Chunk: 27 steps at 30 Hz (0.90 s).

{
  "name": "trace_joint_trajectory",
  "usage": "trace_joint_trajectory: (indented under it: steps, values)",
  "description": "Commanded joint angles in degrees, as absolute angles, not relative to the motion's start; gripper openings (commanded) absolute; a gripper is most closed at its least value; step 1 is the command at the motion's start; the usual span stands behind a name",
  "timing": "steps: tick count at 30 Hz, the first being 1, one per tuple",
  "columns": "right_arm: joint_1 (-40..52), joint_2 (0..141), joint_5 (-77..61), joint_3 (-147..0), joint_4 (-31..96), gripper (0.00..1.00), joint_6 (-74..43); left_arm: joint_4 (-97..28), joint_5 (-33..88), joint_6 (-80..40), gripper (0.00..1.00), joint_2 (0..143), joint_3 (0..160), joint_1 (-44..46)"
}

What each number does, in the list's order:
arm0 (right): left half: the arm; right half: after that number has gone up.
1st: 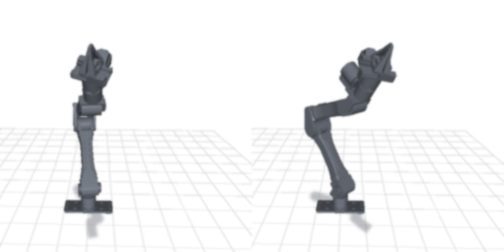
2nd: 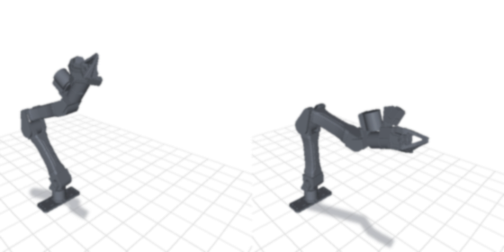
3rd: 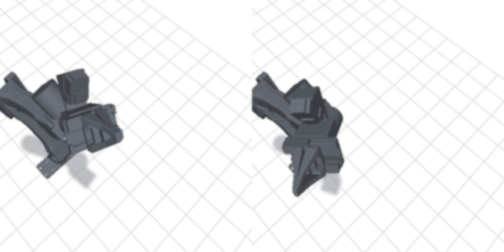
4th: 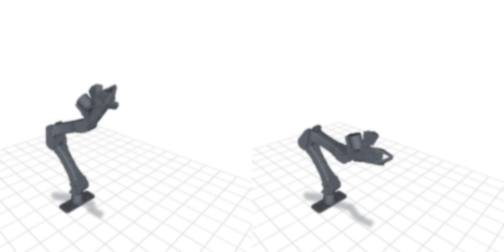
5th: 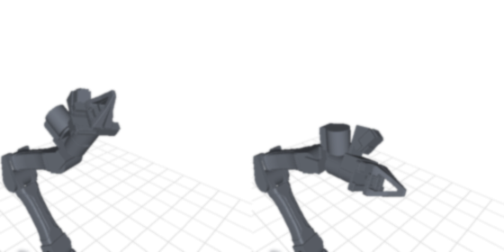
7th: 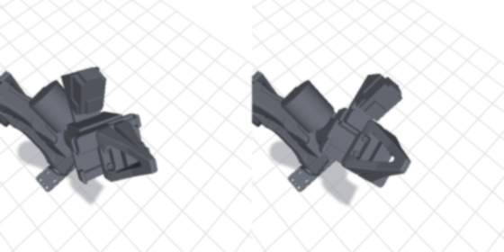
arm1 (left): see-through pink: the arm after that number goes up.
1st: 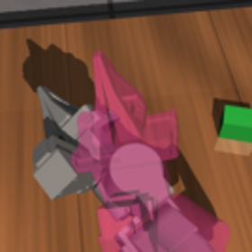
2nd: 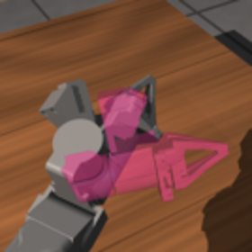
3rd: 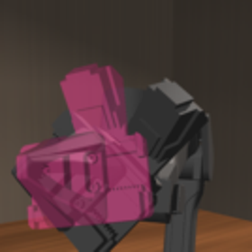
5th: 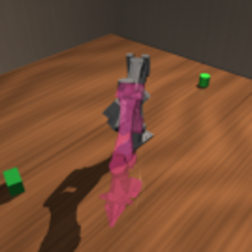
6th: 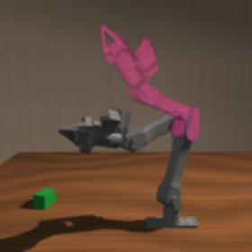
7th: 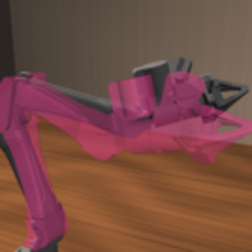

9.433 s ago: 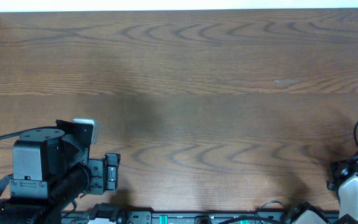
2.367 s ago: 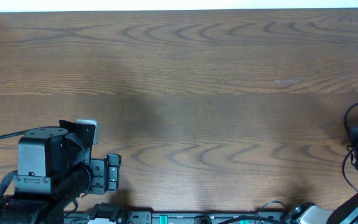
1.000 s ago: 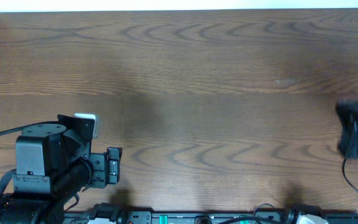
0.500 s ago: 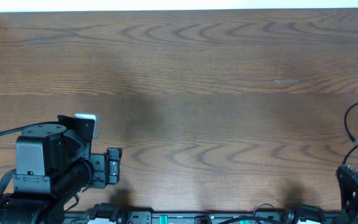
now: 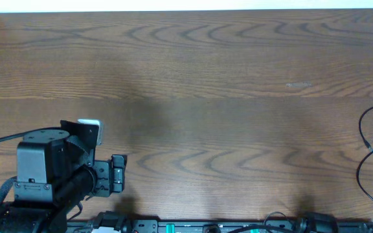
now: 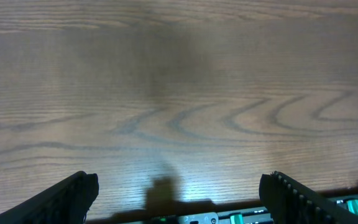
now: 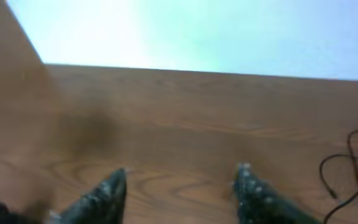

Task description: Untangle cables

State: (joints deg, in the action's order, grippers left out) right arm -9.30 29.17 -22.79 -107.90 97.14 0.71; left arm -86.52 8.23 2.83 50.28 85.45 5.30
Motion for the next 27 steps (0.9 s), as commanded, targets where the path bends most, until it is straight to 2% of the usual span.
trace_joint_trajectory:
  steps: [1,5,9,12,15,17,20,27]
  values:
    - [-8.88,26.85,-24.01,-107.83,97.30,0.57,1.13,-86.56,7.88,2.81,0.89,49.58,85.45,5.15]
    - [-8.91,23.16,-23.94,-107.83,97.30,0.60,4.32,-86.78,7.88,2.83,0.88,49.34,85.45,5.15]
    - [-8.91,19.88,-23.40,-107.83,97.30,0.71,6.74,-86.76,7.88,2.98,0.88,49.28,85.45,5.15]
    - [-8.91,17.78,-21.41,-107.83,97.32,0.72,6.52,-86.76,7.88,2.98,0.89,49.28,85.45,5.17]
    - [-8.91,15.64,-19.35,-107.70,97.32,0.79,5.13,-86.78,7.88,2.98,0.89,49.28,85.45,5.17]
    - [-8.91,13.28,-18.74,-106.37,97.32,0.84,5.17,-86.80,7.88,2.98,0.89,49.28,85.45,5.17]
    - [-8.91,10.74,-18.74,-104.03,97.32,0.99,4.49,-86.85,7.88,2.98,0.89,49.28,85.45,5.17]
    - [-8.97,6.83,-18.26,-97.41,97.30,0.99,6.96,-86.96,7.90,2.96,0.89,49.28,85.45,5.17]
